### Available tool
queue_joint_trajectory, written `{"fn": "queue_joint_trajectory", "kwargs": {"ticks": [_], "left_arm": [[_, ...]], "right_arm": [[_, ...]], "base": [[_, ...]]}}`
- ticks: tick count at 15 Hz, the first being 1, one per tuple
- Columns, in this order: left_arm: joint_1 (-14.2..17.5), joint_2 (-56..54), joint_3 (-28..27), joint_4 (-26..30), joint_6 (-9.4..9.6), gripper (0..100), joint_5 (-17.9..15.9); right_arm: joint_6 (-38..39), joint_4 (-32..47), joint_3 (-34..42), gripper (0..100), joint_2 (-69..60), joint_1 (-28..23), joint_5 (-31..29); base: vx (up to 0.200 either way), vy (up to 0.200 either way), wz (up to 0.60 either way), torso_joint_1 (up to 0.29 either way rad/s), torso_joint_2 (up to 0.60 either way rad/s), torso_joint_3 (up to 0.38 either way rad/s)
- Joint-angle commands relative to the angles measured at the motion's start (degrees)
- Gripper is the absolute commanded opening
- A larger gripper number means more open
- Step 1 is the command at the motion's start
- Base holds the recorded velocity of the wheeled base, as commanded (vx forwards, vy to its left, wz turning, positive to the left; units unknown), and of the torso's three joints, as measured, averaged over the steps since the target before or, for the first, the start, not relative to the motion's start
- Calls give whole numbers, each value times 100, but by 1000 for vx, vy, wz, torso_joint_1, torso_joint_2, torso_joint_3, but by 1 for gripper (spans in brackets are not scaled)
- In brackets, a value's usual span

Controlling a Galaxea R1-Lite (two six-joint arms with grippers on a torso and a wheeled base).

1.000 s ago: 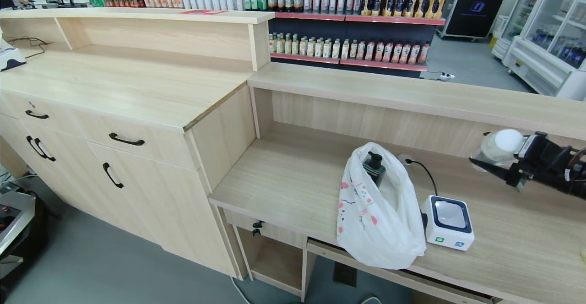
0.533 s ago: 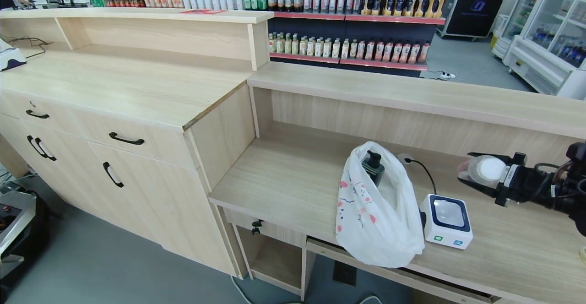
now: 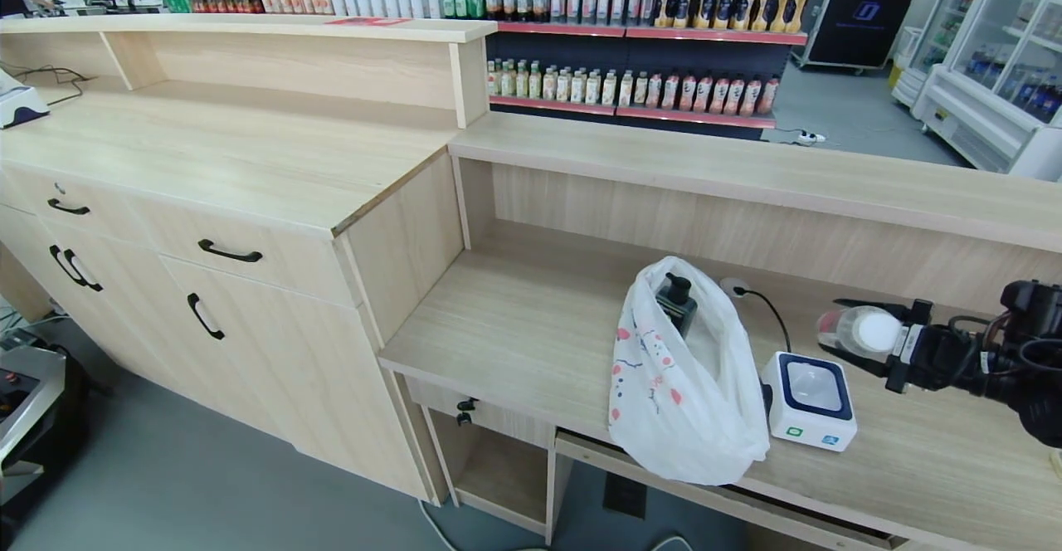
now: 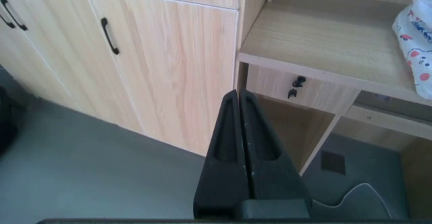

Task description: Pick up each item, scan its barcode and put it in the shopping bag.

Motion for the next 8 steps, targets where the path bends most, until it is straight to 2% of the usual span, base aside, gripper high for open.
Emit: {"fn": "queue_joint_trajectory", "kwargs": {"ticks": [1, 8], "left_arm": [[0, -2, 0, 0, -3, 0, 4], [0, -2, 0, 0, 6, 0, 4]], "right_arm": [[-12, 7, -37, 0, 221, -2, 46], [-12, -2, -274, 0, 546, 59, 46]], "base": [[0, 0, 0, 0, 0, 0], [0, 0, 0, 0, 0, 0]]}}
